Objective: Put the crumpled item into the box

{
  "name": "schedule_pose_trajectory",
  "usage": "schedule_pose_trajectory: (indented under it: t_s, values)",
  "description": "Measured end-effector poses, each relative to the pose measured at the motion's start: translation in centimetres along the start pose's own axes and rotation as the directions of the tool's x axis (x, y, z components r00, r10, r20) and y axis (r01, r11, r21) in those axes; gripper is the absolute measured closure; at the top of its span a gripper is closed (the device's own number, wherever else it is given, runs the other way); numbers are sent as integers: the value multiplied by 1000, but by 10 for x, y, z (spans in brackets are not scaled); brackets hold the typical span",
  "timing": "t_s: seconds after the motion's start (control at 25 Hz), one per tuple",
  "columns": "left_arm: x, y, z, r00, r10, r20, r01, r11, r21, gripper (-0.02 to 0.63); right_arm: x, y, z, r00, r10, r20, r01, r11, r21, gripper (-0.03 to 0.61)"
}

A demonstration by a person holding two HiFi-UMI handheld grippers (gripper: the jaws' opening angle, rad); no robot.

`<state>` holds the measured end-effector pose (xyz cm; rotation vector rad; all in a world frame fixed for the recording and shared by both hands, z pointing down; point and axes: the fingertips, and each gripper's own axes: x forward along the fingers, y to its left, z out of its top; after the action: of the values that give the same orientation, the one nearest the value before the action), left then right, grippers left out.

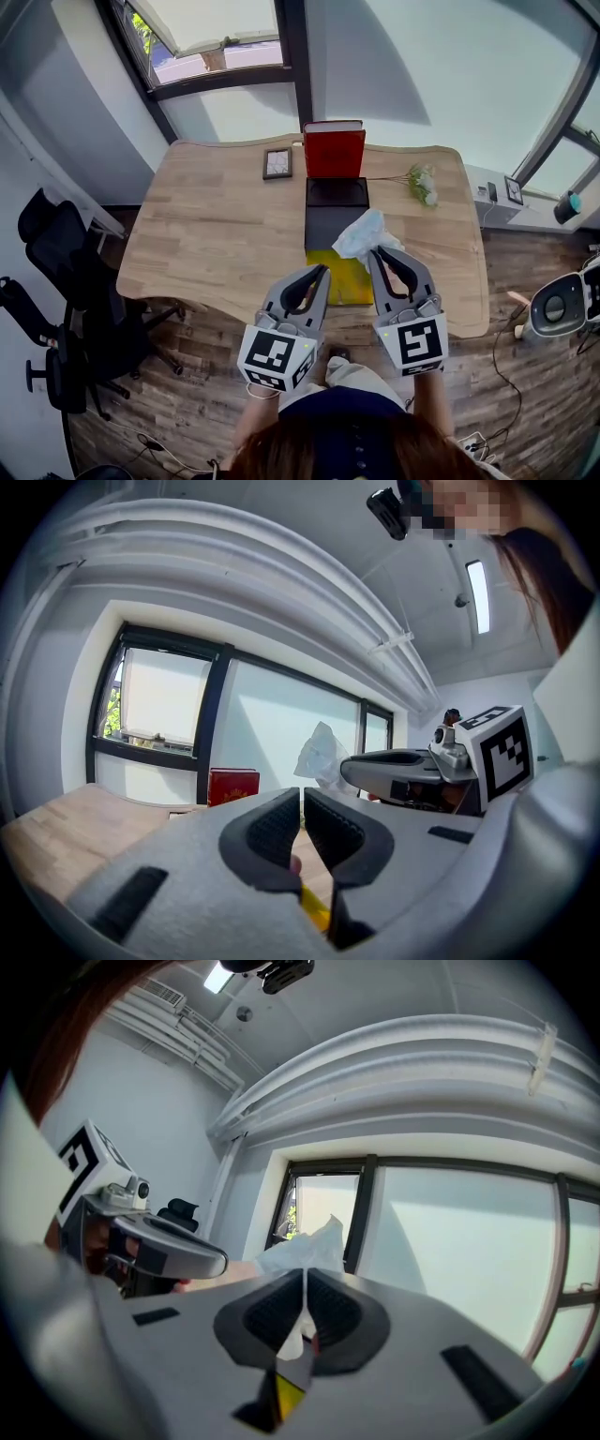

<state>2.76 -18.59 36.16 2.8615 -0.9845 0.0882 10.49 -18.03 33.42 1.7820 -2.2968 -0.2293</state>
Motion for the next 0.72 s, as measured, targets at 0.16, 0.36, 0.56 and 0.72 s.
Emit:
schedule_pose_trajectory:
  t_s: [0.16, 0.36, 0.56, 0.72]
  values:
    - [5, 1, -2, 1000, 9, -7, -9, 1000, -5, 578, 7, -1, -9, 999, 25, -28, -26, 1000, -19, 548]
    - [11, 5, -4, 1000, 25, -15, -25, 1000, -4, 578, 17, 0, -23, 997, 55, -51, -57, 998, -25, 548]
    - [13, 12, -7, 999, 46, -26, -46, 999, -13, 578, 27, 5, -36, 992, 94, -87, -99, 994, -46, 548]
    - [16, 19, -9, 998, 61, -33, -62, 998, -16, 578, 35, 15, -50, 982, 133, -133, -143, 987, -69, 547]
